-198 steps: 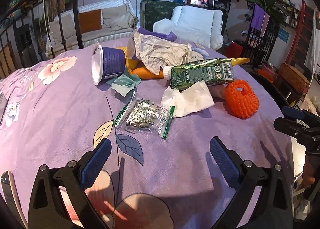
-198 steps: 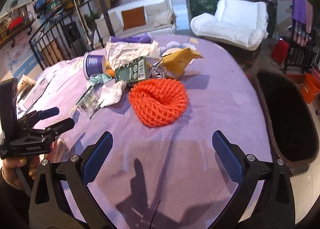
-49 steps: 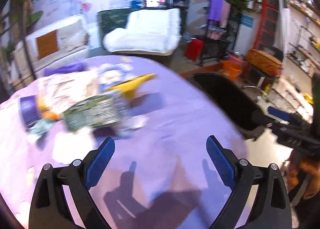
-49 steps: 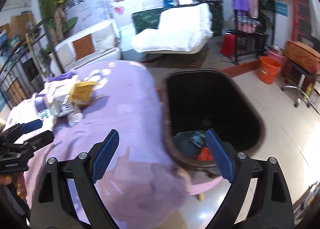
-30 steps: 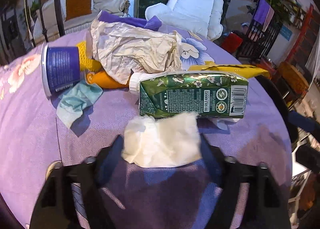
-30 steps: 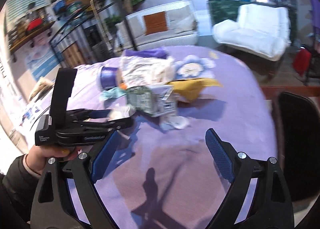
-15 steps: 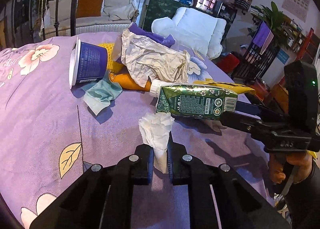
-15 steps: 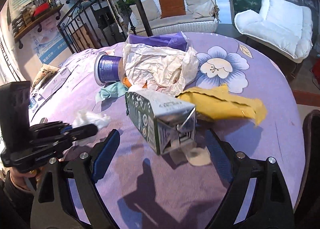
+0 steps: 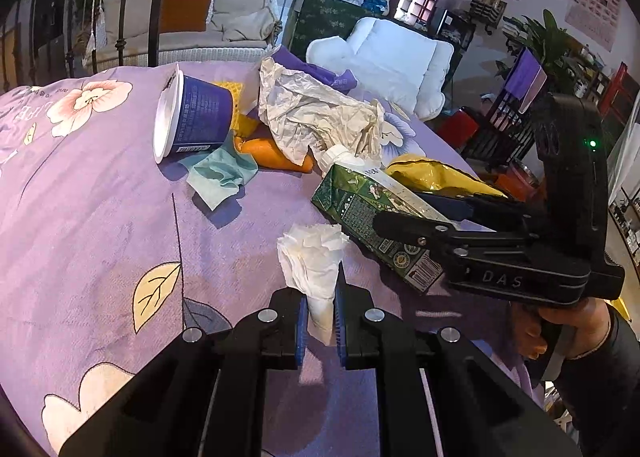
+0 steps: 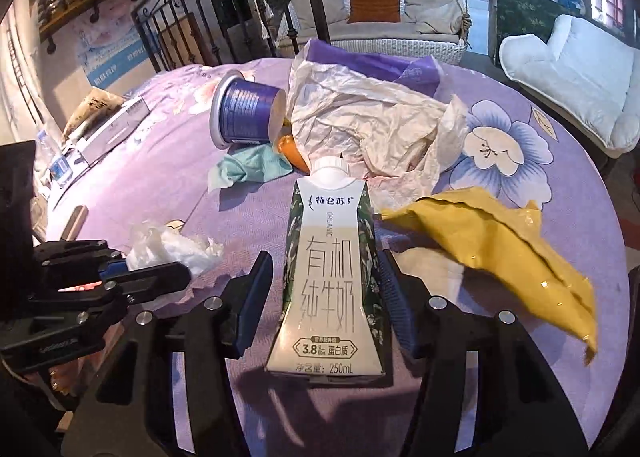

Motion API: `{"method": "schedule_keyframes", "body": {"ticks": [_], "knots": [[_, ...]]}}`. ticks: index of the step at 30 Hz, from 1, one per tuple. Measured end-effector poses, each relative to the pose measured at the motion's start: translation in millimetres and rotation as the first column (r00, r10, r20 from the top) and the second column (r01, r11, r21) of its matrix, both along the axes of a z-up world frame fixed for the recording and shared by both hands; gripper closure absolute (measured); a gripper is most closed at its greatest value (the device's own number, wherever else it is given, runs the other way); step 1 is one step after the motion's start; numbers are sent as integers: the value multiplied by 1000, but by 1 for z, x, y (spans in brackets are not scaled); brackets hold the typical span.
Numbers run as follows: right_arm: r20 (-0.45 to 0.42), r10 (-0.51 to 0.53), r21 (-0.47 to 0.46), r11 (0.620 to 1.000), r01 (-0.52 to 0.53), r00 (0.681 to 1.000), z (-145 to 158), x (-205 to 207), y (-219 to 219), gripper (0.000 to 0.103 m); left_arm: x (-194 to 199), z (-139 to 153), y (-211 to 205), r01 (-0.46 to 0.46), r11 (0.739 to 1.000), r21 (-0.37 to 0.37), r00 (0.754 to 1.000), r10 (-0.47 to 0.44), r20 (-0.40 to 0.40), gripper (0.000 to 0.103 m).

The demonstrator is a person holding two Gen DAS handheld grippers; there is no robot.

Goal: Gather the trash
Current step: 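Carry the carton and tissue over the bin and release both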

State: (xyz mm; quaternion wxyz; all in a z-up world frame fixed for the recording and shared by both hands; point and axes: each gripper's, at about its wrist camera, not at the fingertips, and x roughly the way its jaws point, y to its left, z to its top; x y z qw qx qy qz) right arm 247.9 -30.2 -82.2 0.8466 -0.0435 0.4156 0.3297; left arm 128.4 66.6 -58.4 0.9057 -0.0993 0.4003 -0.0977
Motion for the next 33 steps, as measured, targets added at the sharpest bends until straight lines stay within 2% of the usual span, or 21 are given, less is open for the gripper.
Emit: {"method": "schedule_keyframes", "body": {"ticks": [3,6,9,15,22,29,33], "knots": [[-17,-14,-30,999,13,1000,-7,5,8,47,-1,-2,0,3,1000,2,1000,-3,-5,91],[-34,-32,-51,998,30,999,-11,8,10,52,-2,-2,1,0,1000,1,1000,0,-4,91],[-35,-38,-6,999,38,999,-5,2,4,53,-7,1,-2,0,1000,8,1000,0,2,91],[49,-52,77,996,49,997,27,-39,-14,53,-13,8,-10,24,1000,15,999,-25,22,91],[104,-173,157,975,156,979,48,-82,-64,53,-22,22,-39,97,995,15,993,-98,72,91],[94,-357,220,918,330,930,49,-105,-140,53,-26,26,-88,209,977,26,972,-211,99,91],[123,-468,205,875,439,875,48,-115,-186,53,-23,25,-117,287,958,13,954,-286,92,91]]}}
